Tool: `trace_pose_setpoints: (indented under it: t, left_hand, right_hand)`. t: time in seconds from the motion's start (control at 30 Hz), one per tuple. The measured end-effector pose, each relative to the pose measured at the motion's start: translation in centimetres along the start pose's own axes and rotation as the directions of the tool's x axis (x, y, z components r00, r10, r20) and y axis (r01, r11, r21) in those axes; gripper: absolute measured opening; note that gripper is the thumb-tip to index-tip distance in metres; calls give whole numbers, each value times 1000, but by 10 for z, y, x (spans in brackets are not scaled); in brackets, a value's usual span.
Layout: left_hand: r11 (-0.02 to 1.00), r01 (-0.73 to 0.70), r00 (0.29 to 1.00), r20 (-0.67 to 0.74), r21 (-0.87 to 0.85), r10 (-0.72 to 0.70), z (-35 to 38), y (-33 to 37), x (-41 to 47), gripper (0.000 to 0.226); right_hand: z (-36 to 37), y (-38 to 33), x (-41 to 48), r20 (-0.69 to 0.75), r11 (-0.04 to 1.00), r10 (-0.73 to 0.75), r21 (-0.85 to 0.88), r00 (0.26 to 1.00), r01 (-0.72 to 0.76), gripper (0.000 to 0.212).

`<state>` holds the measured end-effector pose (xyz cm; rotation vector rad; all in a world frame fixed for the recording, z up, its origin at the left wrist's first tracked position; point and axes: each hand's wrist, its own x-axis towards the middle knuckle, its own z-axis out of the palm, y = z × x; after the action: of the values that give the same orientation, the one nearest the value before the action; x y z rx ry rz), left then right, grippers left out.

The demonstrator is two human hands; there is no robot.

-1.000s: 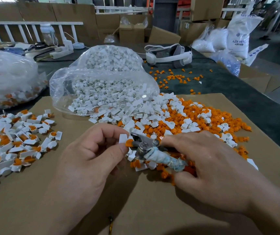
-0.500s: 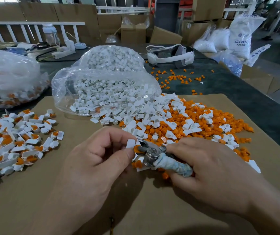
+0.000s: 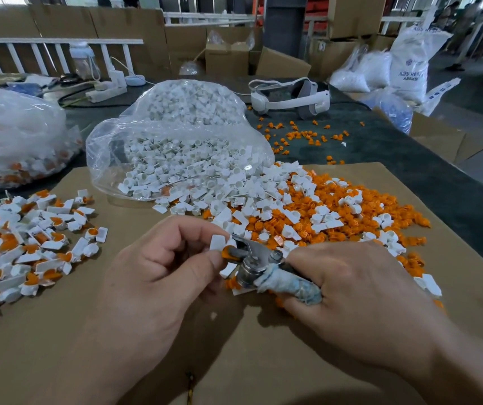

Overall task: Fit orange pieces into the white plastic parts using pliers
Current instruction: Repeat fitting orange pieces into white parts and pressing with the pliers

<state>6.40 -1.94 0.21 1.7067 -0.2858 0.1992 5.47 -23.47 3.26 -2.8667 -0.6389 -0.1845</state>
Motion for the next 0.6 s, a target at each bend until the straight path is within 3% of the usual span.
trace_pose_setpoints:
  t: [0.13,0.23,0.37,0.5,0.6]
  left_hand:
    - [996,32,995,-99,88,-24,0,1,1,10]
    - [989,101,979,-189,105,-80,-2,-1,4,8]
    - [953,208,972,-156,220,-176,4,0,0,8]
    - [947,280,958,-111,157,-264,11,-2,-1,9]
    - [954,300,953,-45,-18,-301,11,-1,-1,14]
  right_hand:
    - [3,5,2,6,999,15,41,1000,-15,55]
    - [5,13,6,-54,998,11,-64,998,-15,59]
    - [12,15,10,-42,980,70,-185,997,-77,73]
    - [18,17,13,34,977,88,-198,996,-80,77]
    - [18,18,12,44,979,90,-189,995,-80,76]
